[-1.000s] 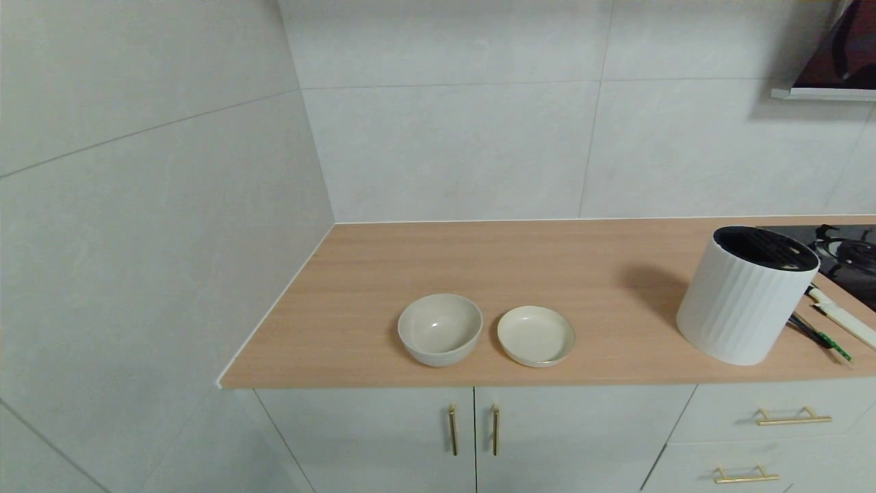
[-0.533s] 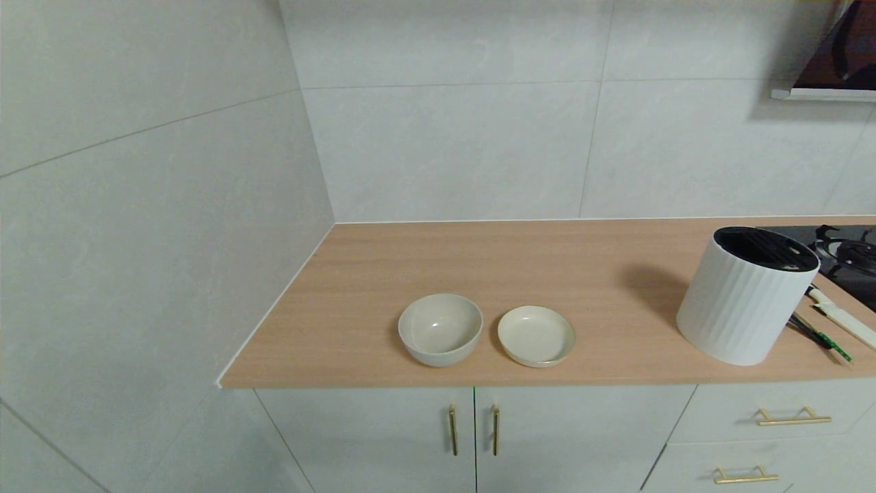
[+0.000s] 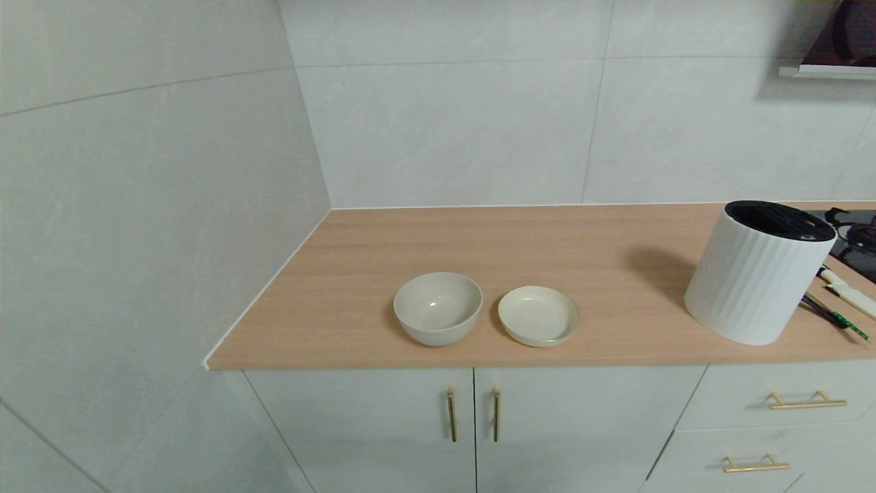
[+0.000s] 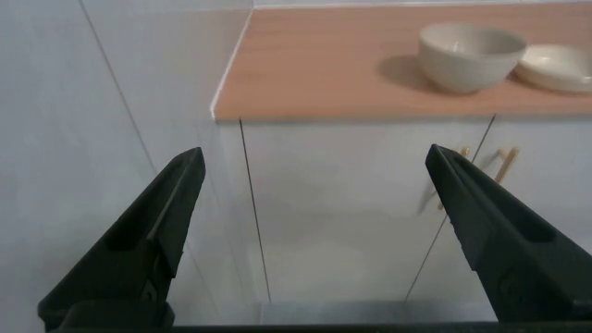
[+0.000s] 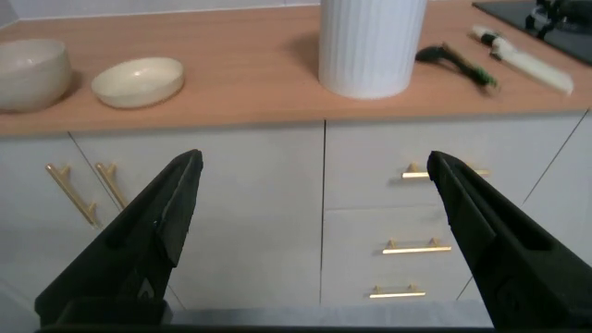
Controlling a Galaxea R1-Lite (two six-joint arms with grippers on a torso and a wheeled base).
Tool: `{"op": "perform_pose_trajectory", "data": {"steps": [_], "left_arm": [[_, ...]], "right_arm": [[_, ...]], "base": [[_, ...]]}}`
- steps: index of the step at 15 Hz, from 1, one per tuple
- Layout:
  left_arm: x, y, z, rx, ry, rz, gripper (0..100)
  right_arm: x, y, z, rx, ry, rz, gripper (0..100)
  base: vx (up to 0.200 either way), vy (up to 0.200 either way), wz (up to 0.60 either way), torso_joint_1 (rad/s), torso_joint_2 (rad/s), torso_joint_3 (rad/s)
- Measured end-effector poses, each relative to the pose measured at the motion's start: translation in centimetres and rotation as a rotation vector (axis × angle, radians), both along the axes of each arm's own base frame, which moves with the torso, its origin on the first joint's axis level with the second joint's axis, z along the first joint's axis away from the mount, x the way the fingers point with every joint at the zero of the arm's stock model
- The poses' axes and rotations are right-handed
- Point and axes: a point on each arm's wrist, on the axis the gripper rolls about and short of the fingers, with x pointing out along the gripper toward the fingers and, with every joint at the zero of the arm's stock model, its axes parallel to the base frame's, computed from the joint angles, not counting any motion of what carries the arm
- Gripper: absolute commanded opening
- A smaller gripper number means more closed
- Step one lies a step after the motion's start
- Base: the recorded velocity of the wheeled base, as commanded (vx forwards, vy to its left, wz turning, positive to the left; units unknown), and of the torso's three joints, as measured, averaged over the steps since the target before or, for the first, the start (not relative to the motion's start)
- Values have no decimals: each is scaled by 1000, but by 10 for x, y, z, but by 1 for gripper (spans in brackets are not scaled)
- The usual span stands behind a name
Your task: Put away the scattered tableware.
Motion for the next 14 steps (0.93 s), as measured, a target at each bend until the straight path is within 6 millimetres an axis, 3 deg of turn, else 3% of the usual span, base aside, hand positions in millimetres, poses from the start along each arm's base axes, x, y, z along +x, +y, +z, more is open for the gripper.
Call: {"op": "perform_pose_trajectory", "data": {"steps": [14], "left_arm": [[0, 0, 0, 0, 1, 0, 100]], "right_arm": [[0, 0, 0, 0, 0, 0, 100]], "base": [[0, 0, 0, -217, 511, 291]]}}
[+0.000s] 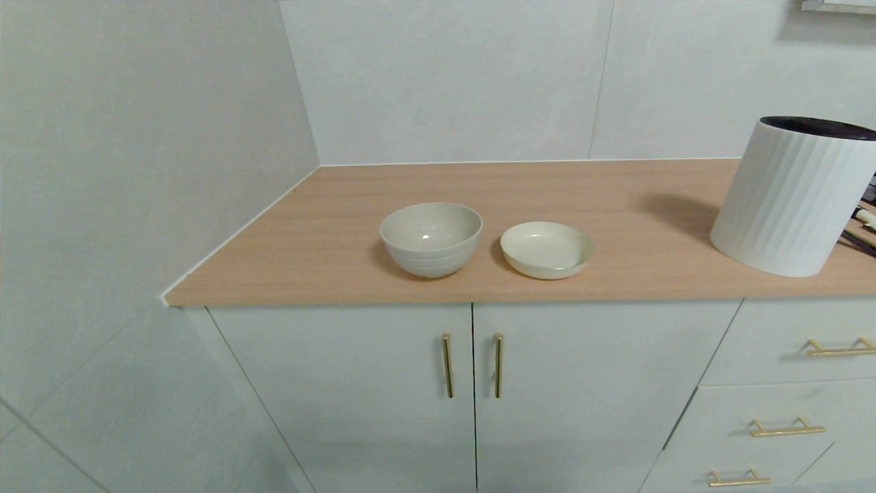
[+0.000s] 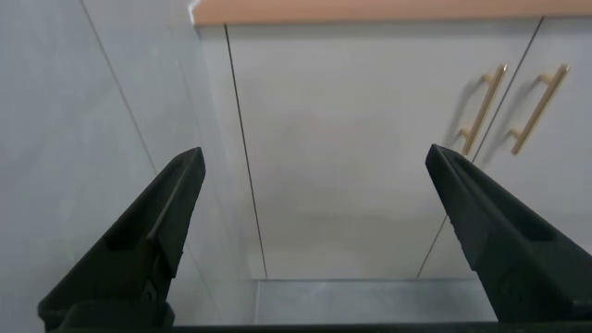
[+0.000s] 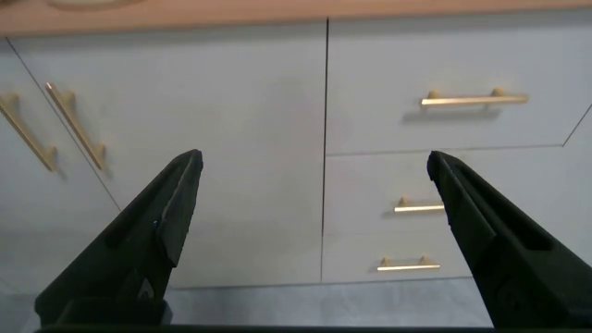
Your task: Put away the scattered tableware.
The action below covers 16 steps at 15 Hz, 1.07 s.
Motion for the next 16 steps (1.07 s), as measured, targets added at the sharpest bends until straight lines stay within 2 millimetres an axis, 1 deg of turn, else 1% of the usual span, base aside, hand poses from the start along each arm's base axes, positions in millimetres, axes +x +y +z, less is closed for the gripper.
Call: {"op": "perform_pose_trajectory", "data": {"steps": [6, 11, 13, 16], "left_arm": [[0, 0, 0, 0, 0, -1, 100], [0, 0, 0, 0, -1, 0, 100], [0, 0, 0, 0, 0, 0, 100], [0, 0, 0, 0, 0, 0, 100]], "right_arm": [[0, 0, 0, 0, 0, 0, 100], [0, 0, 0, 0, 0, 0, 100], [0, 0, 0, 0, 0, 0, 100], [0, 0, 0, -2, 0, 0, 100]], "base": [[0, 0, 0, -165, 465, 294], [0, 0, 0, -120, 447, 324], [0, 0, 0, -41, 186, 134], [0, 0, 0, -24, 26, 29]]}}
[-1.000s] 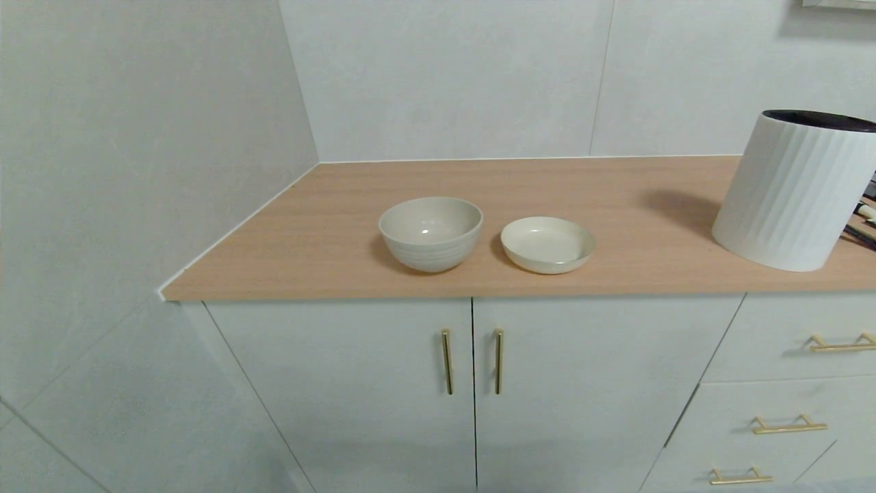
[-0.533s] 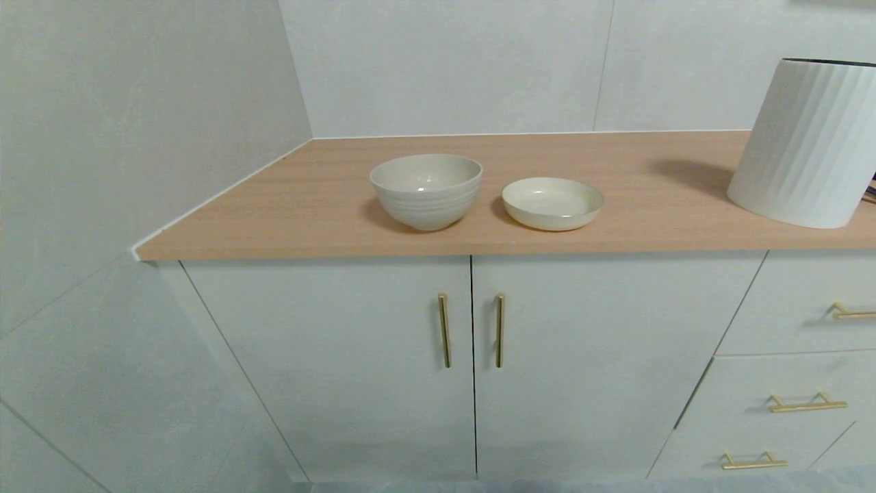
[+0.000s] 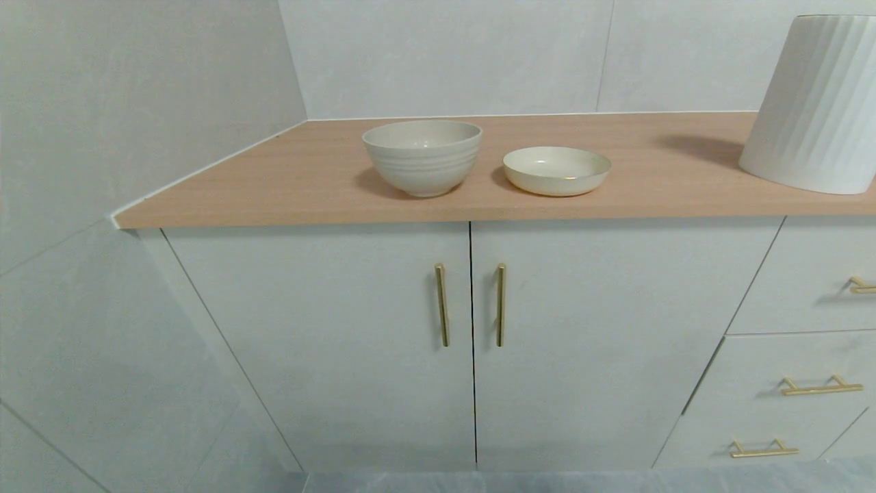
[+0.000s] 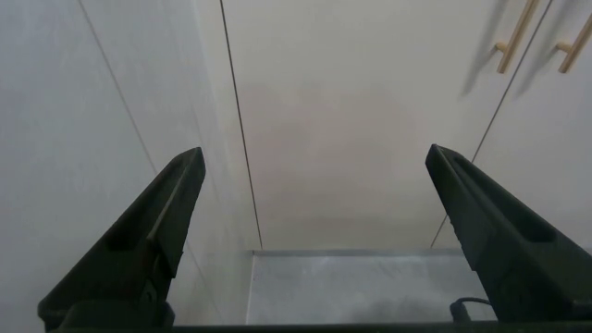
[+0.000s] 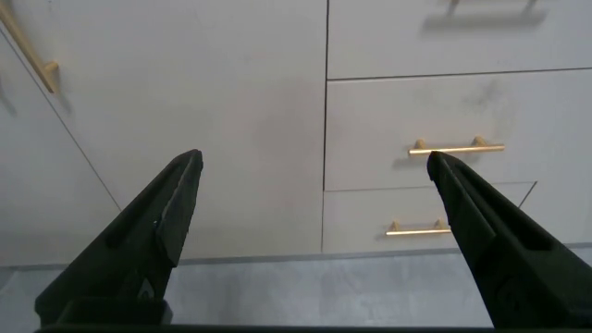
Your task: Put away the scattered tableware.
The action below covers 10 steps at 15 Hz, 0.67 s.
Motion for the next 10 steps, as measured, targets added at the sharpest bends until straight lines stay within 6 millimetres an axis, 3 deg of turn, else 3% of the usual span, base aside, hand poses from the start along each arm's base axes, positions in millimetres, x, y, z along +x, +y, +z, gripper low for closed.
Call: {"op": "perform_pose_trajectory", "data": {"steps": [10], "left_arm": [[0, 0, 0, 0, 0, 0, 100]], "right_arm": [[0, 0, 0, -54, 2, 6, 100]], "base": [[0, 0, 0, 0, 0, 0]]}}
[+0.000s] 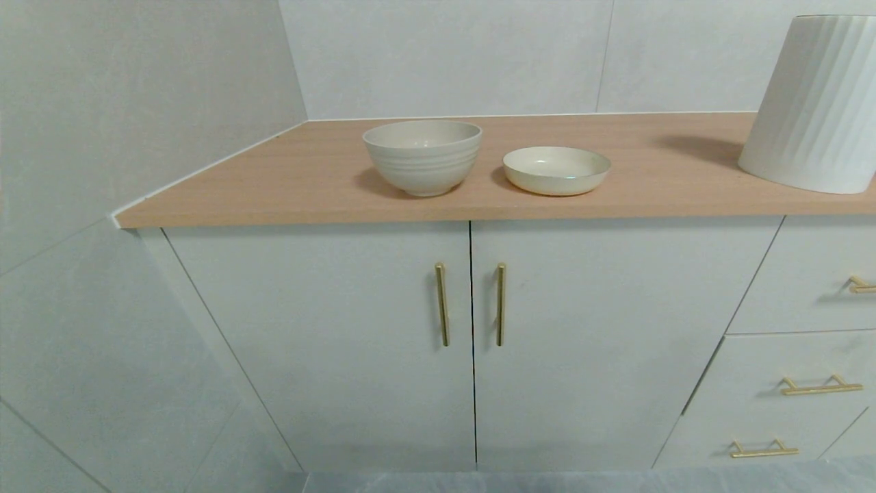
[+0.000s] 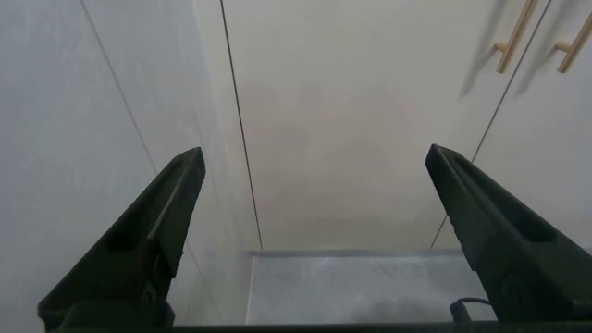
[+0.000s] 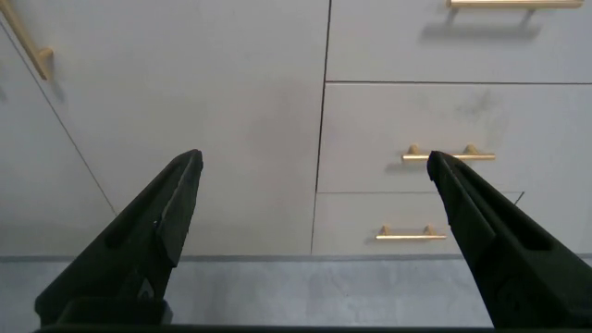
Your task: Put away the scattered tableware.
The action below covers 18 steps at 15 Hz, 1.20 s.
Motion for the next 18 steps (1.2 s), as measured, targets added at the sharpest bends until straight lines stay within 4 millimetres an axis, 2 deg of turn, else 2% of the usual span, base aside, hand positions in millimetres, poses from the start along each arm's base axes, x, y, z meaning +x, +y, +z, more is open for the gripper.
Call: {"op": "perform_pose_trajectory", "data": {"steps": [2, 4, 6, 9, 14, 18], "left_arm": [[0, 0, 0, 0, 0, 0, 100], [0, 0, 0, 0, 0, 1, 100], [0, 0, 0, 0, 0, 0, 100], [0, 0, 0, 0, 0, 0, 100], [0, 0, 0, 0, 0, 0, 100], [0, 0, 0, 1, 0, 0, 100]], "right_arm": [[0, 0, 2, 0, -11, 13, 100], [-5, 1, 20, 7, -83, 56, 100], [-6, 2, 31, 10, -60, 120, 100], [7, 5, 41, 23, 66, 228, 100], [37, 6, 56, 41, 259, 273, 100], [60, 9, 74, 20, 268, 357, 100]], "base": [[0, 0, 0, 0, 0, 0], [0, 0, 0, 0, 0, 0], [0, 0, 0, 0, 0, 0], [0, 0, 0, 0, 0, 0], [0, 0, 0, 0, 0, 0], [0, 0, 0, 0, 0, 0]]}}
